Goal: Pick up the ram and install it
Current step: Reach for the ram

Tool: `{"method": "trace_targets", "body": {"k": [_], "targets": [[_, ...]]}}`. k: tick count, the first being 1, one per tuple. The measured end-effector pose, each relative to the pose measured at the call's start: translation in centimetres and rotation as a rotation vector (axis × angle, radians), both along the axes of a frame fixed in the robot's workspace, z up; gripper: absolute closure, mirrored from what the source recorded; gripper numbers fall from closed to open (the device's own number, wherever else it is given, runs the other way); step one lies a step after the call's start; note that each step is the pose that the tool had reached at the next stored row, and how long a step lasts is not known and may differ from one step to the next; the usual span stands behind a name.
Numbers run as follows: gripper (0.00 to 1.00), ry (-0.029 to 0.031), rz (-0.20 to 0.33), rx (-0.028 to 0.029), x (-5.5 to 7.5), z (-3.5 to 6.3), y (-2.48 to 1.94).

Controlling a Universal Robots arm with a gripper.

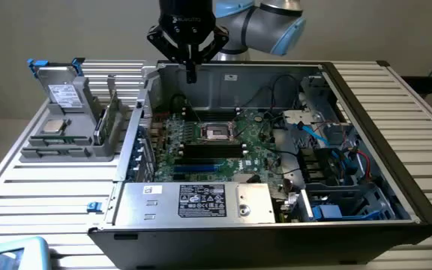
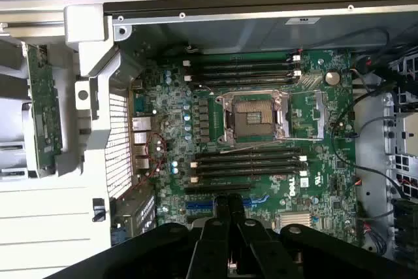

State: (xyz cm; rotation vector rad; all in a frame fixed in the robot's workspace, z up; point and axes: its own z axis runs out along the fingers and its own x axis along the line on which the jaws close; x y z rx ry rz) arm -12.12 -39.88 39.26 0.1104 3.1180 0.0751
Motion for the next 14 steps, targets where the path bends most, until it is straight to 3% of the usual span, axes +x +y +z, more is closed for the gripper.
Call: {"method": "trace_targets", "body": {"k": [14], "targets": [[0.89,-0.0001,0.0,-0.0003,-0.44,0.01,0.0]]}}
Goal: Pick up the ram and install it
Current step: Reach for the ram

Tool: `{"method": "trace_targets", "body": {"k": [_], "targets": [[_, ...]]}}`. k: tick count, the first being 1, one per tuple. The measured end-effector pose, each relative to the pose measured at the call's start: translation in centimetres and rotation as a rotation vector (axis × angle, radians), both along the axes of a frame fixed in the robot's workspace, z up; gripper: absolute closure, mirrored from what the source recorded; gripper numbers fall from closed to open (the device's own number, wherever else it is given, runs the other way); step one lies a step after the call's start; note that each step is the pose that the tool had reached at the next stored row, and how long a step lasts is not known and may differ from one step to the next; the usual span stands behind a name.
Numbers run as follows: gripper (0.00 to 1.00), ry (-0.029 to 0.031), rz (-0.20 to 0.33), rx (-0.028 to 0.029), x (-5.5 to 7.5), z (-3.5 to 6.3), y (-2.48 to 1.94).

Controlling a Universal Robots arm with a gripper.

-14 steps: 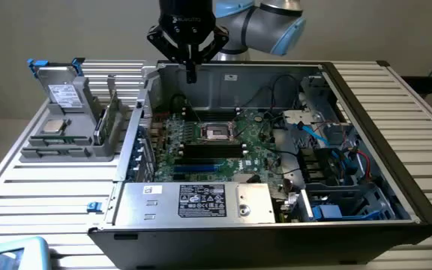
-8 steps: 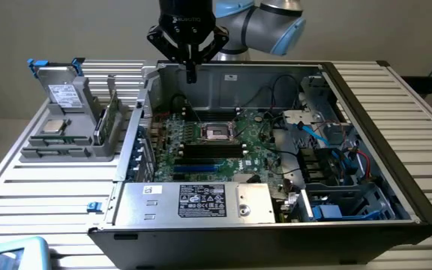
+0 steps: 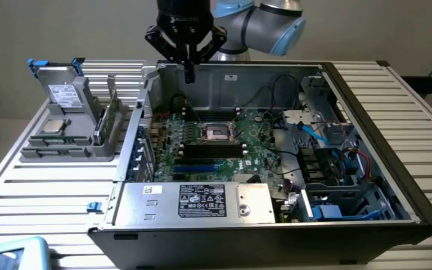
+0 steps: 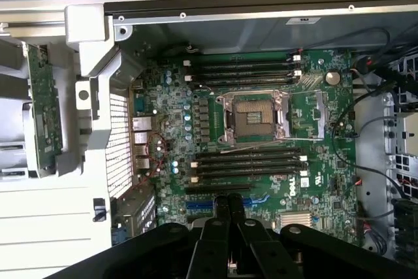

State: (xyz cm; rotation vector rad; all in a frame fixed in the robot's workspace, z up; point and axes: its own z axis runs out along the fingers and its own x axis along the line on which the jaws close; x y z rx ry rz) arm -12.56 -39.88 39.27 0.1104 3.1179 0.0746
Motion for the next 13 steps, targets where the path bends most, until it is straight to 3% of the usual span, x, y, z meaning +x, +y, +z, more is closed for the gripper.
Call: {"method": "trace_targets", "body": {"k": [13], "targets": [[0.89,-0.0012,0.0,0.0002,-5.8,-0.01,0.0]]}}
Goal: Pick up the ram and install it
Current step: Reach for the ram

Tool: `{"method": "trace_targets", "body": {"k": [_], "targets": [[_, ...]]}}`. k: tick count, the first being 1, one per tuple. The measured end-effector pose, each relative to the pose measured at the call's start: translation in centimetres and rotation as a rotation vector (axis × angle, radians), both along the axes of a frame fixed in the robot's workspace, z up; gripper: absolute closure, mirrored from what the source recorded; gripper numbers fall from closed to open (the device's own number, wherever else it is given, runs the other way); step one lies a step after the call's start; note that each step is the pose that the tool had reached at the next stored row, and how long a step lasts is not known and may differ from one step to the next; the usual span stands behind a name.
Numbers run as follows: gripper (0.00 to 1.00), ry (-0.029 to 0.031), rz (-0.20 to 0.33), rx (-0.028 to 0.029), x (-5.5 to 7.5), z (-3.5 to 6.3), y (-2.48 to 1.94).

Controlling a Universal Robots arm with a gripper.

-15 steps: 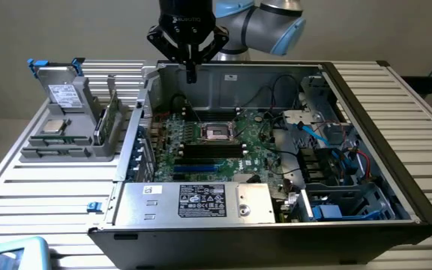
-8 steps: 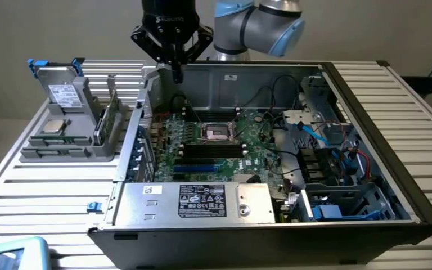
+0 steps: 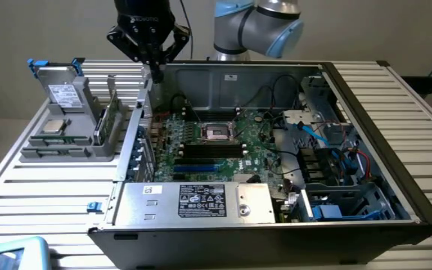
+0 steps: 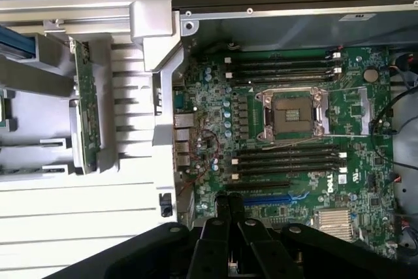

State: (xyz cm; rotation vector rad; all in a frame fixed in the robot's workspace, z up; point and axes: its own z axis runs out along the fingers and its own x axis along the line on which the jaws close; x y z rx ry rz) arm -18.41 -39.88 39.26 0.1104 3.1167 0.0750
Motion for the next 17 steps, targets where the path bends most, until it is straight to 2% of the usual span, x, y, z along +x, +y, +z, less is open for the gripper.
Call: {"method": "trace_targets", "body": {"k": [17], "targets": [[0.89,0.0,0.0,0.0,-7.7,0.0,0.0]]}}
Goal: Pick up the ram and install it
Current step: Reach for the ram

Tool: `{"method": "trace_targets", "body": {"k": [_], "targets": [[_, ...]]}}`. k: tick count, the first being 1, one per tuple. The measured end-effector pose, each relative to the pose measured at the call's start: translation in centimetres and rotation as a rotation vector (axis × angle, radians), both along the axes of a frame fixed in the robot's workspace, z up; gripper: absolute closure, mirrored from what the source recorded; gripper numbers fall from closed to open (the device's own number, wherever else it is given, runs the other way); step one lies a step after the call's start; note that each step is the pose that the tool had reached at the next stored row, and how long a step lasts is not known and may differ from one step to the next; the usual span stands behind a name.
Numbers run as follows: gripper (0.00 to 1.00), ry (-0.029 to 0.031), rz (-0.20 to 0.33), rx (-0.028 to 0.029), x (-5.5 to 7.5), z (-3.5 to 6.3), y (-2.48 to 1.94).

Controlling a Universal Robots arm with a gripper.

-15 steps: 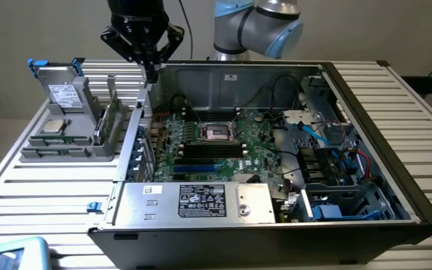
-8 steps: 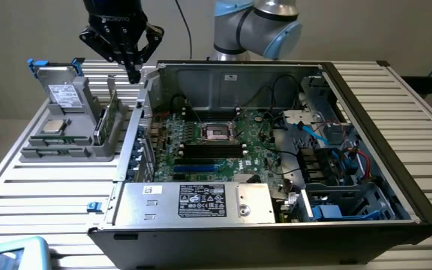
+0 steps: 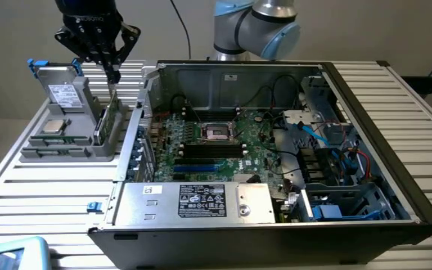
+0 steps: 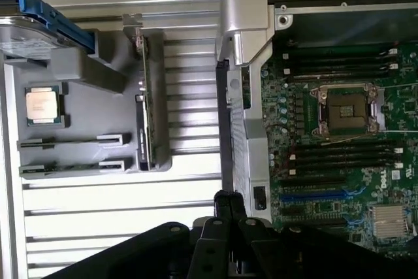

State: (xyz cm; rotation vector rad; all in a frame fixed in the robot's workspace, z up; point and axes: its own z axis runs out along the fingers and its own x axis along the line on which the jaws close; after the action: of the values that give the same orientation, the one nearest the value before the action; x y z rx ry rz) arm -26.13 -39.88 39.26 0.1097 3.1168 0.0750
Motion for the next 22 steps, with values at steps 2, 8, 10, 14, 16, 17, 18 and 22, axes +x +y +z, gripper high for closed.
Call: {"method": "trace_targets", "body": {"k": [2,8,10,14,16,17,18,22], "targets": [[0.89,-0.0001,0.0,0.0001,-0.9,0.0,0.0],[0.89,0.0,0.0,-0.0033,-3.6,0.0,0.13],[0.89,0.0,0.0,-0.0035,-4.5,-0.01,0.15],[0.89,0.0008,0.0,-0.0035,-6.3,-0.01,0.16],[0.89,0.0016,0.0,-0.0035,-7.3,0.0,0.16],[0.89,0.002,0.0,-0.0035,-7.7,-0.01,0.16],[0.89,0.0025,0.0,-0.0035,-8.2,0.0,0.16],[0.89,0.0035,0.0,-0.0035,-10.0,-0.02,0.16]]}}
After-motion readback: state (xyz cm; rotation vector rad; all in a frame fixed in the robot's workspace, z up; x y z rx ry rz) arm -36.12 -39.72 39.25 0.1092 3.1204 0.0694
